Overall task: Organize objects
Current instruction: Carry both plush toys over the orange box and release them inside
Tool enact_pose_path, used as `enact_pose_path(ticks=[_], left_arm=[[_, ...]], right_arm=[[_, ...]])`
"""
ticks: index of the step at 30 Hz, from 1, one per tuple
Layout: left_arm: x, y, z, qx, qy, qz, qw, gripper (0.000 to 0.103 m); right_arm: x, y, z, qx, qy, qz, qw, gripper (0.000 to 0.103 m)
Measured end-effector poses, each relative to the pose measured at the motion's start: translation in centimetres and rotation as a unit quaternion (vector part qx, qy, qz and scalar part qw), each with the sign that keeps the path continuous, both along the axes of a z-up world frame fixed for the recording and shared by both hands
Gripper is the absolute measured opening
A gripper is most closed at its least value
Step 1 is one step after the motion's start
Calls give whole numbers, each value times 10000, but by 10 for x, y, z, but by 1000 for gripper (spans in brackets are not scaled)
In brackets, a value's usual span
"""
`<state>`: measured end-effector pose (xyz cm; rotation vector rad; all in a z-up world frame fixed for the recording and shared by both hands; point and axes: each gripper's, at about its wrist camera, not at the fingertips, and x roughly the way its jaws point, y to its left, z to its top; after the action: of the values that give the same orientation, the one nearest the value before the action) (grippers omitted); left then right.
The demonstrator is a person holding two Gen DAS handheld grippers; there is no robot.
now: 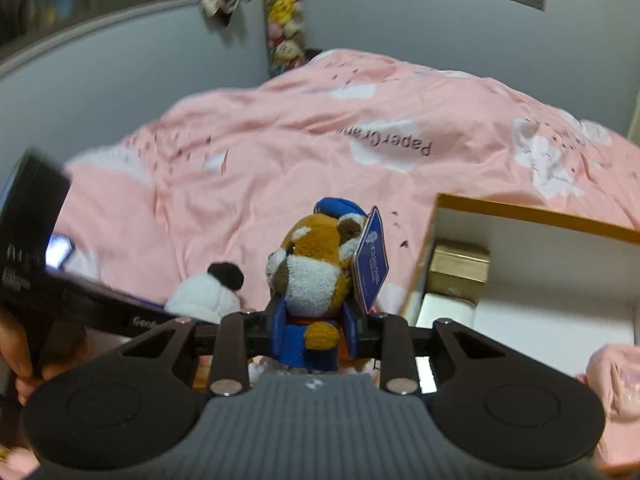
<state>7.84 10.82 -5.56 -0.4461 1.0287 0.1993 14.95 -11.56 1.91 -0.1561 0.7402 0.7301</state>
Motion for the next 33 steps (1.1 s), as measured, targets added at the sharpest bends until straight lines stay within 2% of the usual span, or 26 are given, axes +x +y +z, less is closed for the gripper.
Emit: enact_pose_path(ticks=[2, 6, 8, 10, 12, 14, 17, 20, 24, 29, 33], left_arm=[[-3, 1, 7, -148, -197, 4, 9997, 64], [-5, 0, 22, -192, -518, 101, 9984, 64], [-5, 4, 28, -348, -616, 206, 9973, 64], [-4, 7, 37, -598, -812, 246, 9946, 64], [-3, 2, 55, -558, -1080, 149, 9925, 64], [0, -6, 76, -570, -1410, -37, 9884, 64], [14, -18, 100, -957, -1830, -443, 9774, 64], [36, -41, 111, -1197, -2112, -922, 9657, 64], [73, -76, 99, -1665, -2084, -1321, 9547, 64], [116, -117, 65, -1543, -1710, -1523, 9611, 64], [136, -128, 47, -1401, -1558, -1623, 9642, 64]], right_arm=[[4, -14, 11, 326, 159, -143, 9992, 31], [8, -35, 29, 630, 154, -374, 9972, 31], [13, -47, 38, 808, 276, -462, 9953, 31], [17, -59, 46, 873, 275, -538, 9943, 31], [23, -70, 54, 834, 216, -649, 9942, 31], [32, -82, 60, 790, 223, -760, 9937, 31], [45, -99, 67, 626, 244, -933, 9934, 31], [57, -109, 69, 340, 202, -1075, 9934, 31], [73, -124, 65, 176, 307, -1152, 9927, 31], [100, -129, 42, -96, 607, -1145, 9915, 31], [124, -134, 17, -285, 990, -1171, 9878, 31]])
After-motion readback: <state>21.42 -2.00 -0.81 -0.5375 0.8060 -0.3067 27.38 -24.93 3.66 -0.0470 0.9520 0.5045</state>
